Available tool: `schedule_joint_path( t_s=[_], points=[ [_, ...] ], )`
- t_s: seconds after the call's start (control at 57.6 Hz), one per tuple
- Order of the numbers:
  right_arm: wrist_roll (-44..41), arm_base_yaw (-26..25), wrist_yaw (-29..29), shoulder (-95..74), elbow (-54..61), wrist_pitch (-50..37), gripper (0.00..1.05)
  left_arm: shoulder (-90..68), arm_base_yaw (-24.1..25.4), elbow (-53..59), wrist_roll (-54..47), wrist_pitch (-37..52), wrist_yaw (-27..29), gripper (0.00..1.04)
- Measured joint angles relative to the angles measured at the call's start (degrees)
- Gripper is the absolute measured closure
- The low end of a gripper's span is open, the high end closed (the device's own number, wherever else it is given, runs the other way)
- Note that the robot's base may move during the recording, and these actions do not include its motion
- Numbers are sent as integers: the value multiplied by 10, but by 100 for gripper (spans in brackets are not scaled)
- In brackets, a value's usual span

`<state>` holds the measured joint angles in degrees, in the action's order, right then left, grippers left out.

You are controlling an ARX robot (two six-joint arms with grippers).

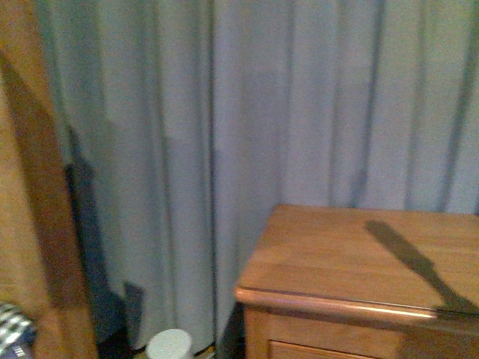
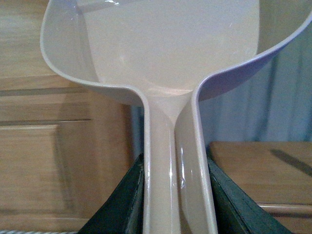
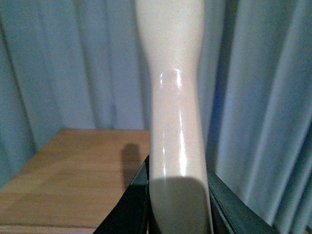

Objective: Clean up trash

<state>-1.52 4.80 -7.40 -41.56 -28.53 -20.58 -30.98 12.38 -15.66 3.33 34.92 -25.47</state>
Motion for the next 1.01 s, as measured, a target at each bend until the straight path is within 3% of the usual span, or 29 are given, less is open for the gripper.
schedule_joint_path(
  t_s=[1.007],
  points=[
    [-1,2,6,-4,2,0,84,1,1,2,2,-1,0,76]
  ],
)
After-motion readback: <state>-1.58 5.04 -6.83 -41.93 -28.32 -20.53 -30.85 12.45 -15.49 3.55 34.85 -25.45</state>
